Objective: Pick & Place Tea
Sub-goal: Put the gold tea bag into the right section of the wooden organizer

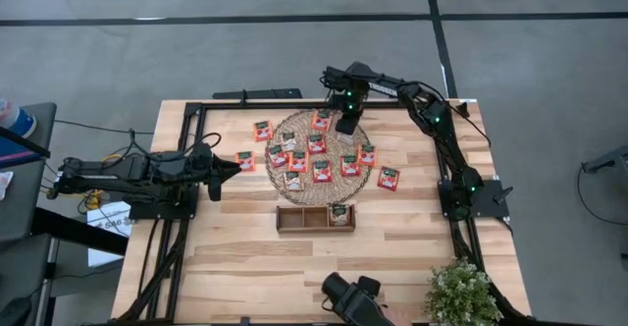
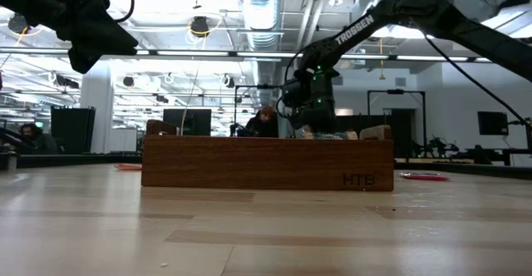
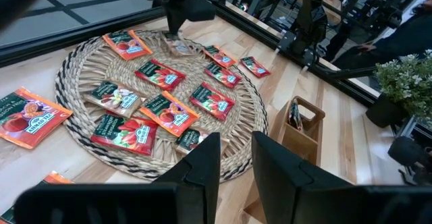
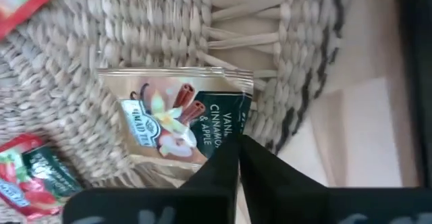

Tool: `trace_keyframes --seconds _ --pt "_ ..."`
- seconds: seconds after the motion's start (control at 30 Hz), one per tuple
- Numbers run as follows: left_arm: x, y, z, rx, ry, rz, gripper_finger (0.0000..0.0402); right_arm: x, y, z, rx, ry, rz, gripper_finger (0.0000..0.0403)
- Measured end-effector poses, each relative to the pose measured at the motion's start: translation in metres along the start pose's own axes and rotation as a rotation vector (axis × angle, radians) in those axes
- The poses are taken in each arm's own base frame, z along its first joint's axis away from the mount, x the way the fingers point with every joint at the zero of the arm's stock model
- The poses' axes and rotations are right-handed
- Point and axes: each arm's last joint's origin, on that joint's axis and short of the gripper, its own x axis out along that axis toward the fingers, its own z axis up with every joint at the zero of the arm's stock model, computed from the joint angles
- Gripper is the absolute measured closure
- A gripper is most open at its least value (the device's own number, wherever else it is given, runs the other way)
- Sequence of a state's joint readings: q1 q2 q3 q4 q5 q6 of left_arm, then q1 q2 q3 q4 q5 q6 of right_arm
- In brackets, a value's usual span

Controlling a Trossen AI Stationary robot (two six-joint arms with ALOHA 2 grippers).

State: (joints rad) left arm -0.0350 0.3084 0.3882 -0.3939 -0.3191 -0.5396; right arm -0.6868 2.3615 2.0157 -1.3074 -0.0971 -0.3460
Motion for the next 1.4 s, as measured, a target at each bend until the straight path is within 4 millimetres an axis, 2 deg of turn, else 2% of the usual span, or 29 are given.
trace_keyframes --seconds 0.2,0.47,0.73,0.93,1.13,1.4 --pt "0.0 0.0 0.0 0.001 0.0 0.0 0.0326 -0.024 0.009 0.004 -0.013 -0.014 -0.006 0.0402" --pt "0.0 0.0 0.0 0.004 0.004 -0.007 0.0326 -0.056 0.035 0.012 -0.072 -0.068 -0.028 0.0403" --pt "0.0 -0.001 0.0 0.003 0.01 -0.017 0.0326 -0.07 0.072 0.013 -0.124 -0.008 -0.097 0.0403" --pt "0.0 -0.001 -0.001 0.002 0.023 -0.039 0.0326 -0.083 0.109 0.013 -0.163 -0.04 -0.107 0.0403" --pt "0.0 -0.001 -0.001 0.001 0.03 -0.05 0.0326 -0.115 0.152 -0.002 -0.214 -0.125 -0.119 0.0403" --pt "0.0 -0.001 -0.001 0.0 0.03 -0.05 0.0326 -0.175 0.218 -0.049 -0.312 -0.298 -0.114 0.0403"
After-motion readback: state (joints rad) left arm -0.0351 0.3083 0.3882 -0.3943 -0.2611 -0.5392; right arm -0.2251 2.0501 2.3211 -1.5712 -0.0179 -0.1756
